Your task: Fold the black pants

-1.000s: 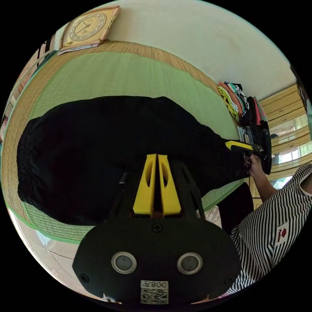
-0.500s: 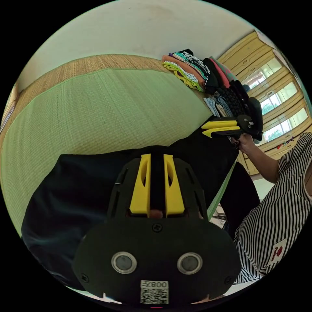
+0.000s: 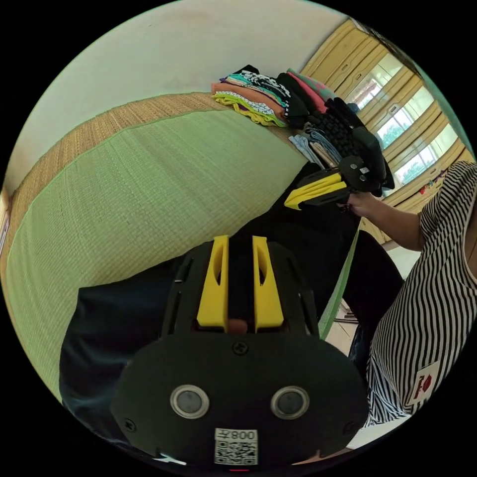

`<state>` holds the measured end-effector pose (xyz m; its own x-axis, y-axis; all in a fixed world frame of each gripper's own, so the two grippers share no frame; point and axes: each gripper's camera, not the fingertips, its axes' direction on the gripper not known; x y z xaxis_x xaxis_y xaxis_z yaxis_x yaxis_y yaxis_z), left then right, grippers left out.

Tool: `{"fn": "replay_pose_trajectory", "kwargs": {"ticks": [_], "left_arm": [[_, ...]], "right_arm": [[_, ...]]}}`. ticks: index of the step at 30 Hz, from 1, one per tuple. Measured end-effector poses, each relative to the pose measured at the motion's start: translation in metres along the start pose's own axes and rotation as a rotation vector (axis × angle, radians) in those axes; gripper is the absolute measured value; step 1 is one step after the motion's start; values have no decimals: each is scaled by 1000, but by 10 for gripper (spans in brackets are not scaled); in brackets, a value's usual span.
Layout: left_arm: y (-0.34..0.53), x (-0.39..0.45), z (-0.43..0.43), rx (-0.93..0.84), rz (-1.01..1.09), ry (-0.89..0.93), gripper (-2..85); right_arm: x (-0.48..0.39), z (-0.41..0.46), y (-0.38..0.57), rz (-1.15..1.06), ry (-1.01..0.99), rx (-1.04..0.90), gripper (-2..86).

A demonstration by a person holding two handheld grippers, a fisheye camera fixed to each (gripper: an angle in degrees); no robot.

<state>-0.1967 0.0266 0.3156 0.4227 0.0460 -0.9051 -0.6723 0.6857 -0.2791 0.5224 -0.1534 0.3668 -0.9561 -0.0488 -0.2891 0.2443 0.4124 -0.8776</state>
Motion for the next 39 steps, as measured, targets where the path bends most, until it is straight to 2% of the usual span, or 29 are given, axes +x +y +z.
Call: {"fn": "replay_pose_trajectory", "kwargs": {"ticks": [4, 9, 12, 15, 19, 23, 28, 31, 35, 39], "left_arm": [[-30, 6, 31, -129, 63, -30, 46], [-38, 17, 33, -84, 68, -30, 14], [-38, 21, 32, -37, 43, 59, 18], [-45, 26, 32, 12, 58, 80, 59], [-71, 33, 52, -45, 151, 85, 96], [-87, 47, 67, -112, 263, 80, 52], [-79, 65, 57, -61, 255, 63, 20], [-73, 78, 53, -47, 242, 38, 16], [-73, 90, 57, -60, 243, 20, 15], [-74, 93, 60, -60, 235, 20, 14]], "right_arm": [[10, 9, -1, -15, -27, -31, 49], [17, 15, 3, -31, 4, -44, 8], [20, 14, 8, -50, -21, -29, 4], [27, 9, 13, -52, -69, -7, 2], [33, -2, 19, -54, -105, 28, 1], [38, -11, 24, -75, -145, 46, 2], [54, -12, 24, -24, -151, 68, 2], [72, -17, 13, 19, -138, 156, 14], [71, 9, -36, -147, -271, 103, 60], [50, 53, -68, -322, -223, -82, 80]]}}
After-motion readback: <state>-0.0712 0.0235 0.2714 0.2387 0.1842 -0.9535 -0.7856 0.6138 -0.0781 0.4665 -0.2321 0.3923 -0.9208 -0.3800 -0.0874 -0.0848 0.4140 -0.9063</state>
